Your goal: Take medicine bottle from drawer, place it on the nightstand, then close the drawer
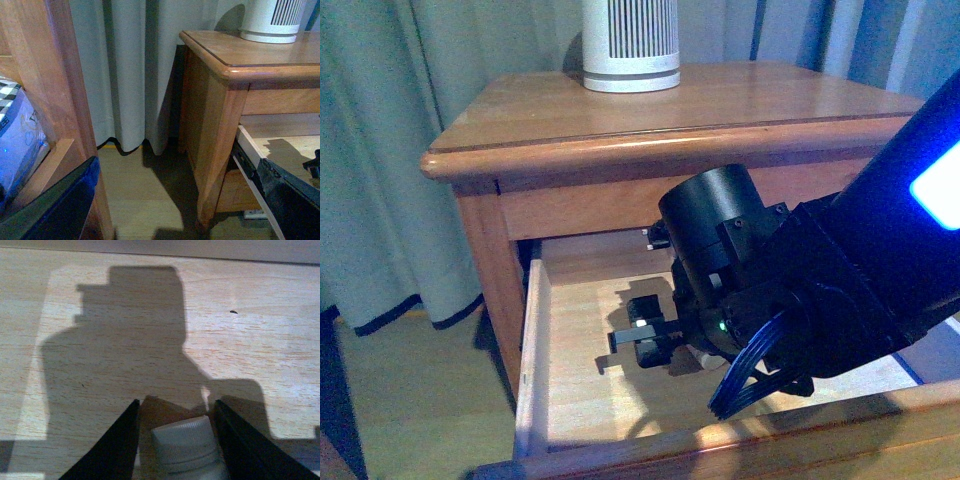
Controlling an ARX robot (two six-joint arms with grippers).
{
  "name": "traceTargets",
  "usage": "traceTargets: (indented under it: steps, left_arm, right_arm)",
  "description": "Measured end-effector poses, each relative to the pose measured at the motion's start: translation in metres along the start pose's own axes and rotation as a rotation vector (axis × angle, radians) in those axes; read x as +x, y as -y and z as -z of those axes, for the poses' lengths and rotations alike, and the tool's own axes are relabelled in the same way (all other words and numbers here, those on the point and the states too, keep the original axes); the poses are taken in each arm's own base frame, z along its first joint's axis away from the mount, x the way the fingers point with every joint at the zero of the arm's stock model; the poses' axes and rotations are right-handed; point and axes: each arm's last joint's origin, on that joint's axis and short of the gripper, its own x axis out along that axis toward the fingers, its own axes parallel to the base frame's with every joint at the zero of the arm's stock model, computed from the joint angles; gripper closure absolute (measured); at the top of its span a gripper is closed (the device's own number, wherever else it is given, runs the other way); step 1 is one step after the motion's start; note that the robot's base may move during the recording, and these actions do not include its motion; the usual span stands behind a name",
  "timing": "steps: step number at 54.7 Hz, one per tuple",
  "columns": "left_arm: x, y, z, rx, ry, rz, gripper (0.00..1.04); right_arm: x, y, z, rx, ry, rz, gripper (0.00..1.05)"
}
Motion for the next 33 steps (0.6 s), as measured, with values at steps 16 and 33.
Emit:
traceTargets:
  steps: [16, 33]
  left_arm:
    - [0.000, 0.000, 0.000, 0.000, 0.000, 0.000, 0.07]
    - [0.000, 0.000, 0.000, 0.000, 0.000, 0.000, 0.07]
  right_arm:
    - [-0.031, 0.010, -0.020, 0.025, 0.050, 0.067, 0.77]
    - [-0.145, 0.029, -0.053, 0.191, 0.069, 0.051, 0.77]
